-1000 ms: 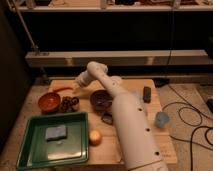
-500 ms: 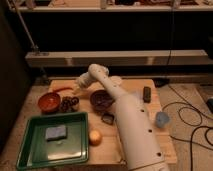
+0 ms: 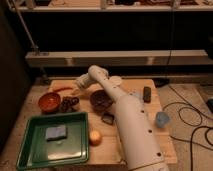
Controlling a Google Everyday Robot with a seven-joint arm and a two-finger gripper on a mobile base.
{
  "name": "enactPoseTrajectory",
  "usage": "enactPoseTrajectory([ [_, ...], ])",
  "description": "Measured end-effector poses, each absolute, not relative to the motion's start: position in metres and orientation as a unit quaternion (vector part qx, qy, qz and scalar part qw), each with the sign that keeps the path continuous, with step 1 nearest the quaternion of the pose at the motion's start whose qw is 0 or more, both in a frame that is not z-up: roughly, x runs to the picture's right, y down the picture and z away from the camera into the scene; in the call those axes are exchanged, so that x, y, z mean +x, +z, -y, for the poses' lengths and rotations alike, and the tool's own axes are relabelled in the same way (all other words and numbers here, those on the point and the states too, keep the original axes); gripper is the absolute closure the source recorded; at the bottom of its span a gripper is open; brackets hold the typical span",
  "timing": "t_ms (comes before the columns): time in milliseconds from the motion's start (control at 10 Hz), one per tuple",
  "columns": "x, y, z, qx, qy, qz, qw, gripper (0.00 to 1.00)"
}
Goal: Place pepper in purple bowl
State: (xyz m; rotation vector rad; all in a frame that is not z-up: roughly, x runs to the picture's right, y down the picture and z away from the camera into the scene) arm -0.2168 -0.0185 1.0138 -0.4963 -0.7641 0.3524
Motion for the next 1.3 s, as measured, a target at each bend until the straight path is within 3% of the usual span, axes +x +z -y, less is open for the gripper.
enactPoseTrajectory([
  [1300, -0.2214, 1.0211, 0.0207, -0.252, 0.204, 0.372, 0.870, 0.39],
])
